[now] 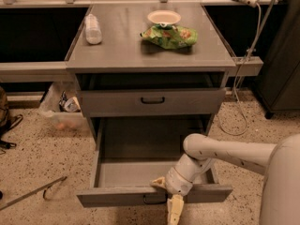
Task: Open middle drawer
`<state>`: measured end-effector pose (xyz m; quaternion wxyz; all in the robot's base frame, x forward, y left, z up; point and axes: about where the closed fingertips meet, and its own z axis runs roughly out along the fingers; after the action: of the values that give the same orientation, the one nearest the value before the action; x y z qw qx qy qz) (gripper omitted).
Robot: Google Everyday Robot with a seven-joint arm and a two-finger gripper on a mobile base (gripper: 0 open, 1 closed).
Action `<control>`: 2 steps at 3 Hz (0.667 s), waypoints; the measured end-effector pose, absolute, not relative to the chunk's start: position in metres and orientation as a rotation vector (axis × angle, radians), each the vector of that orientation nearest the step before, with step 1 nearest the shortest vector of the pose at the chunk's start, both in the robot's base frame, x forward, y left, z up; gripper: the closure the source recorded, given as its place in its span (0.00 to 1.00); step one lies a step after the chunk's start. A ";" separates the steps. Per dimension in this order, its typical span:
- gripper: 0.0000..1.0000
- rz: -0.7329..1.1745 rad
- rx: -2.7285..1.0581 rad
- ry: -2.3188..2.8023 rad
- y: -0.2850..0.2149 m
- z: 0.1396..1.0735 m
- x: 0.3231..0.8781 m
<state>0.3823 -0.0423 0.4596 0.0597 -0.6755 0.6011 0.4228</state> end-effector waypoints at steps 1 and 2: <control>0.00 1.325 -2.012 1.842 -0.050 0.475 0.359; 0.00 1.384 -1.933 1.881 -0.054 0.501 0.327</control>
Offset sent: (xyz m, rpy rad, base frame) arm -0.1324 -0.0324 0.0757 0.0341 0.1976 -0.1318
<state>0.3265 -0.0545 0.5005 0.0551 -0.6366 0.6196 0.4560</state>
